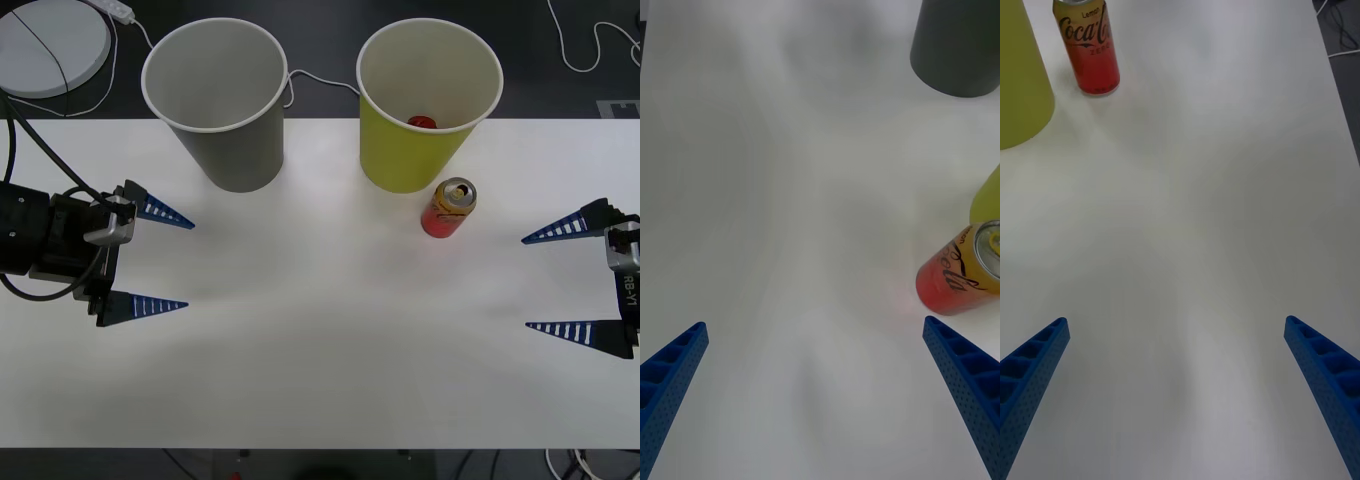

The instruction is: Put the can into the green bin and the plastic bottle into the gray bin

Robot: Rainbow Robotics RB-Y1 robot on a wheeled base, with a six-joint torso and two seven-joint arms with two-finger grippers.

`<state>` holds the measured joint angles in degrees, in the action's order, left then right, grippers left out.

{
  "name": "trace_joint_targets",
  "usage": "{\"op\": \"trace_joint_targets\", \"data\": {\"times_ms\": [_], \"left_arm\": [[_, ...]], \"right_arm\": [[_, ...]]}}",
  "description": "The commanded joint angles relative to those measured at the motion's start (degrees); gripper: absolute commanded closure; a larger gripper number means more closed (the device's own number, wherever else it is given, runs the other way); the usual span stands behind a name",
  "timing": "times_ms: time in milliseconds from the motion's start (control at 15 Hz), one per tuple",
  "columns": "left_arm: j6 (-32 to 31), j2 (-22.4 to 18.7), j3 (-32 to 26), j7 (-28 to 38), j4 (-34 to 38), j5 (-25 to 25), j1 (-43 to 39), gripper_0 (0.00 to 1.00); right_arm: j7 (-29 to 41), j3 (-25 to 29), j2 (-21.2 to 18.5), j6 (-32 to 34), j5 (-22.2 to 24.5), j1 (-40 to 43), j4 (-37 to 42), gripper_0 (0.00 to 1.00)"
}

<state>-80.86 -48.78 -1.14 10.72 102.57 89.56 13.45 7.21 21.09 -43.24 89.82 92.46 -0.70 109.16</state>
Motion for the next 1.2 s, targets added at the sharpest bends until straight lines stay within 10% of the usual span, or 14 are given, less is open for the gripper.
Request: {"op": "trace_joint_targets", "data": {"times_ms": [67, 600, 1200], "left_arm": [[0.0, 0.0, 0.0, 0.0, 0.0, 0.0, 0.0, 0.0], [0.0, 0.0, 0.0, 0.0, 0.0, 0.0, 0.0, 0.0], [0.0, 0.0, 0.0, 0.0, 0.0, 0.0, 0.0, 0.0]], "right_arm": [[0.0, 0.0, 0.0, 0.0, 0.0, 0.0, 0.0, 0.0], [0.88, 1.58, 0.44, -2.28, -1.14, 0.88, -0.53, 0.0], [4.39, -2.64, -5.98, -26.37, -11.51, 13.53, -0.53, 0.0]]}}
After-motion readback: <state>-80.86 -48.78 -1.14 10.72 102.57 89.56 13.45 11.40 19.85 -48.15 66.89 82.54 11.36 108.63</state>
